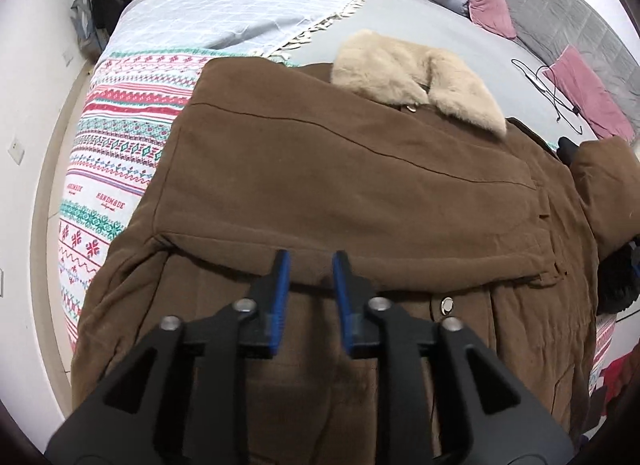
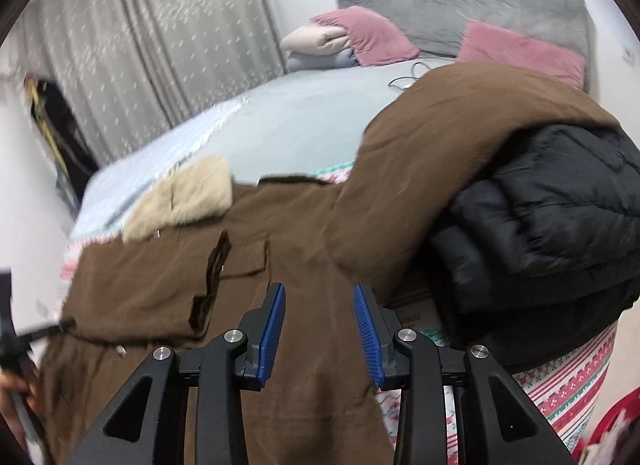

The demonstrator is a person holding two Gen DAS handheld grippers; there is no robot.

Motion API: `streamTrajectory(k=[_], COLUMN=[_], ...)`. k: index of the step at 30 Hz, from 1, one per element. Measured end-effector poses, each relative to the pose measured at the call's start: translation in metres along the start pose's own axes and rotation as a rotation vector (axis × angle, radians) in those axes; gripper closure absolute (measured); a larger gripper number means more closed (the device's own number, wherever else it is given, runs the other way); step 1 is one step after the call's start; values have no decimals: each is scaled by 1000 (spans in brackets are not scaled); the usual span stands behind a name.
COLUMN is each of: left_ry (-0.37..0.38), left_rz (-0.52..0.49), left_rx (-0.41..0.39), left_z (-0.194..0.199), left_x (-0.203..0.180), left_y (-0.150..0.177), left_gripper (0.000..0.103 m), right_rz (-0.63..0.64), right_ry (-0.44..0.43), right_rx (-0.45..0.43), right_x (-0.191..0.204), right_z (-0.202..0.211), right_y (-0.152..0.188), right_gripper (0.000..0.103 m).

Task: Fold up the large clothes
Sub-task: 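Grasp the coat side next to the black jacket with the right gripper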

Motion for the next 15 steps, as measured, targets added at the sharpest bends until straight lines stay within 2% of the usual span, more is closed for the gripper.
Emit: streamTrajectory(k=[2,5,7,8,9,10,11,15], left_ry=[-16,-60,-93,-85,-43,-25,-27,-83], left_rz=[7,63,129,182,236,264,274,212], left_rx=[-4,-33,-4,16,24,13,5,20], left_z=[-5,-20,-40,-53,-62,-65,-65,-66], left_x=[9,39,69,85,96,101,104,98], left_y=[-9,-30,-35,-34,-33,-34,-36,-40], left_gripper=[64,64,64,68,76,82,83,83], right_rz=[-62,-98,-91,-84,-77,-70,-60,-62], right_ry=[-39,-76,-80,-80,-78,-77,-75,-48], right_rx=[6,68,101,113,122,128,134,144], right_x=[-9,-8,-3,-1,1,2,3,-2], right_z=[-1,-15,-23,-24,-25,-26,-26,-32], right_y=[-2,7,14,17,20,21,23,24], right_gripper=[58,58,58,58,58,58,58,58])
Point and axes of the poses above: each gripper's, at about its wrist camera, not at the fingertips, and z roughly against the way its jaws point, x to its left, y to its underside, the point moved 8 cm from there along -z, roughly the way its jaws point, and after that the axes turned 2 degrees about -x, right-handed, at the moved point
